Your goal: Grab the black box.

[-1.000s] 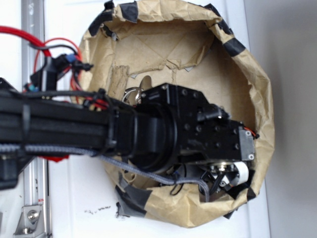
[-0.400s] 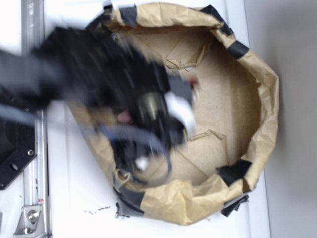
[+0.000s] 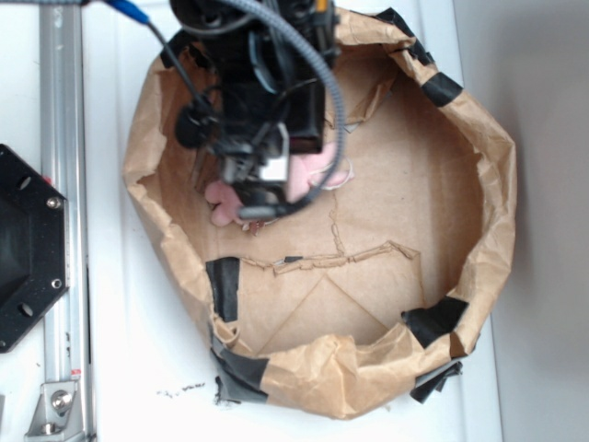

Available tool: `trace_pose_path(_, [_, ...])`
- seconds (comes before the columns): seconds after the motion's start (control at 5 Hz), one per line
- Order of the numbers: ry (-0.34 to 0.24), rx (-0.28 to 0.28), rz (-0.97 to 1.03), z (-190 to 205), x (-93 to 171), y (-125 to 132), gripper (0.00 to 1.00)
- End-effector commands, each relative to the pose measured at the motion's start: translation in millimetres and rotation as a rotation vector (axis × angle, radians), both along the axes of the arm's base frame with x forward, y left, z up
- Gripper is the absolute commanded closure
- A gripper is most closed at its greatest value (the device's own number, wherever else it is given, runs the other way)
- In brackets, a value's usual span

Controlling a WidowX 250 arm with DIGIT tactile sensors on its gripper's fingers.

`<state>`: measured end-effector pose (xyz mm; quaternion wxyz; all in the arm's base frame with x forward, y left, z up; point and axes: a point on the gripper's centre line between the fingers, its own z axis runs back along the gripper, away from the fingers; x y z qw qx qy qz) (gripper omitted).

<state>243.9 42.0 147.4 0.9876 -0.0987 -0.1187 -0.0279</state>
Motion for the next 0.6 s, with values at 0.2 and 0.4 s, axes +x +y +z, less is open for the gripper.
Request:
trace_pose_path(0.2, [0.030,0.222,0.084,15.4,11.1,-58.4,1.00])
trace_pose_path(0.4, [-0.027,0.156,0.070,15.3,12.8,-52.3,1.00])
